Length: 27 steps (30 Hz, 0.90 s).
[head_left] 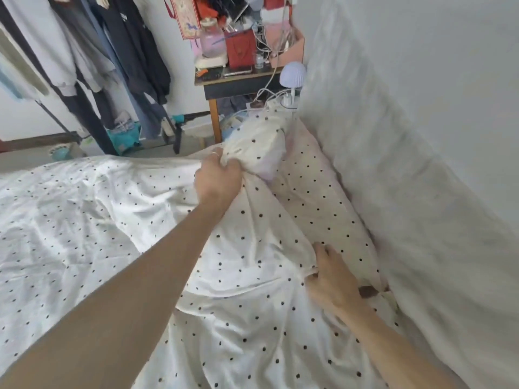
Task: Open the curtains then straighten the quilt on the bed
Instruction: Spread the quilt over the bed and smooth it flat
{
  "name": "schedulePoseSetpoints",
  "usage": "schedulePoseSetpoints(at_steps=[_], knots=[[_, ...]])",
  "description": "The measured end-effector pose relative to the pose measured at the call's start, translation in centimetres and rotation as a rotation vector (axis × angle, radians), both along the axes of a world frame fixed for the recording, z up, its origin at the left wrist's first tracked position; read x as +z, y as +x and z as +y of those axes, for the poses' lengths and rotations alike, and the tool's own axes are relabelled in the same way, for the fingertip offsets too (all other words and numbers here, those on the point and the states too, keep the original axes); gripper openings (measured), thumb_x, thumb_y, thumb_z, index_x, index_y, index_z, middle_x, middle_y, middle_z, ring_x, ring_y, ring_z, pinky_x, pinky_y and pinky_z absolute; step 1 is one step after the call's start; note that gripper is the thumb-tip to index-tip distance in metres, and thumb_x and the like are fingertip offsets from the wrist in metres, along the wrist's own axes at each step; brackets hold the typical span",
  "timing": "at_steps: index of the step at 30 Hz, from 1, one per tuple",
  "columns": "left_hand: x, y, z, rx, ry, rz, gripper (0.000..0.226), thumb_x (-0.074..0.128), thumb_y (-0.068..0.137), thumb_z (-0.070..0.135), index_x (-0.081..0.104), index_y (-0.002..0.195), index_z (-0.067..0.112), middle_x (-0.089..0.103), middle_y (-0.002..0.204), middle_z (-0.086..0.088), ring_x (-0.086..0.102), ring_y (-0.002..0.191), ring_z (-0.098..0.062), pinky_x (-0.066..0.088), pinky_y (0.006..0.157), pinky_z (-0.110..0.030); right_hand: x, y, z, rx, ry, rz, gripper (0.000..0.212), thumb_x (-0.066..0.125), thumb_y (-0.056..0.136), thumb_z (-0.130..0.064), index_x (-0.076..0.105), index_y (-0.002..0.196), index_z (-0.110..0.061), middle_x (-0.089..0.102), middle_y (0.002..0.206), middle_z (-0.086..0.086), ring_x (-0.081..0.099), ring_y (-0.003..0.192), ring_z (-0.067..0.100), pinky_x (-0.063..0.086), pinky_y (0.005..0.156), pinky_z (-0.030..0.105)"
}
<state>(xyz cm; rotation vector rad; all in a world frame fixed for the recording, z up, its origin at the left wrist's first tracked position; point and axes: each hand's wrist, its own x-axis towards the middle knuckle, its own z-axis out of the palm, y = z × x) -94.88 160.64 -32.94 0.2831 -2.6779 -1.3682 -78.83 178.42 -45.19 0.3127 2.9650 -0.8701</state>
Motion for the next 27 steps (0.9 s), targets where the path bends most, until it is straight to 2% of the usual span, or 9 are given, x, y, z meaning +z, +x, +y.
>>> schedulePoseSetpoints(at_steps=[2,4,7,9,13,17,19,23,27], knots=[[4.0,-3.6,1.8,-0.033,0.305,0.134,0.053,0.048,0.087,0.025,0.047,0.14,0.021,0.062,0.129,-0.006,0.059,0.111,-0.029,0.049,0.093,-0.035,3.2,-1.5,3.3,-0.222,-0.047,0.305,0.024,0.056,0.072,-0.01,0.042,0.086,-0.023,0.05,0.084,-0.002,0.05,0.073,0.024,0.042,0.055,0.038],[6.7,-6.5,3.8,-0.313,0.511,0.098,0.063,0.055,0.091,0.009,0.035,0.148,0.029,0.055,0.136,0.004,0.062,0.096,-0.016,0.054,0.075,-0.027,4.4,-2.6,6.5,-0.42,-0.083,0.435,0.026,0.057,0.073,-0.006,0.036,0.074,-0.022,0.046,0.072,-0.002,0.044,0.063,0.022,0.03,0.049,0.033],[6.0,-9.6,5.6,-0.635,0.201,-0.104,0.067,0.056,0.096,0.021,0.024,0.152,0.041,0.028,0.157,0.009,0.045,0.13,-0.008,0.035,0.096,-0.016,1.4,-2.8,8.2,-0.54,0.052,0.296,0.013,0.058,0.079,-0.001,0.049,0.078,-0.011,0.053,0.082,0.009,0.054,0.079,0.037,0.038,0.058,0.04],[1.6,-10.2,4.7,-0.583,-0.147,-0.147,0.062,0.052,0.097,0.036,0.024,0.153,0.041,0.012,0.164,0.001,0.017,0.148,-0.02,0.021,0.114,-0.031,-2.5,-2.3,7.2,-0.547,0.158,0.204,0.017,0.061,0.078,0.001,0.057,0.095,0.001,0.057,0.101,0.024,0.059,0.091,0.046,0.048,0.068,0.048],[-10.4,-7.2,2.1,-0.57,-0.72,-0.254,0.067,0.036,0.094,0.063,0.007,0.153,0.048,-0.004,0.165,0.001,-0.003,0.15,-0.028,0.006,0.116,-0.058,-8.2,-3.0,6.7,-0.502,0.214,0.144,0.035,0.067,0.07,0.009,0.051,0.101,0.008,0.053,0.088,0.032,0.061,0.066,0.048,0.049,0.048,0.047],[-19.3,-3.7,2.7,-0.482,-0.724,-0.298,0.068,0.01,0.087,0.073,-0.014,0.147,0.053,-0.017,0.163,0.007,-0.015,0.149,-0.025,-0.005,0.115,-0.056,-12.2,-3.4,7.1,-0.443,0.276,0.214,0.015,0.044,0.081,-0.003,0.043,0.096,0.002,0.052,0.087,0.028,0.058,0.065,0.043,0.042,0.046,0.04],[-20.8,-2.6,3.4,-0.43,-0.706,-0.249,0.068,0.0,0.085,0.071,-0.017,0.147,0.05,-0.017,0.163,0.005,-0.017,0.149,-0.024,-0.009,0.115,-0.055,-13.0,-3.9,7.4,-0.445,0.292,0.141,0.027,0.03,0.086,-0.011,0.046,0.102,0.004,0.052,0.094,0.028,0.059,0.075,0.043,0.045,0.052,0.044],[-20.4,1.7,4.2,-0.475,-0.669,-0.231,0.07,0.0,0.088,0.072,-0.018,0.149,0.045,-0.02,0.163,0.004,-0.021,0.148,-0.019,-0.014,0.116,-0.051,-12.3,-4.7,8.1,-0.424,0.32,-0.063,0.042,0.031,0.097,-0.01,0.034,0.138,0.002,0.046,0.125,0.027,0.053,0.11,0.044,0.047,0.08,0.052],[-20.1,12.6,1.8,-0.617,-0.562,-0.201,0.062,0.006,0.094,0.066,-0.02,0.148,0.049,-0.031,0.157,0.014,-0.034,0.141,-0.01,-0.017,0.116,-0.05,-8.5,-3.8,6.2,-0.433,0.305,-0.229,0.046,0.038,0.098,-0.014,0.029,0.139,0.005,0.039,0.138,0.028,0.041,0.125,0.042,0.042,0.096,0.056]])
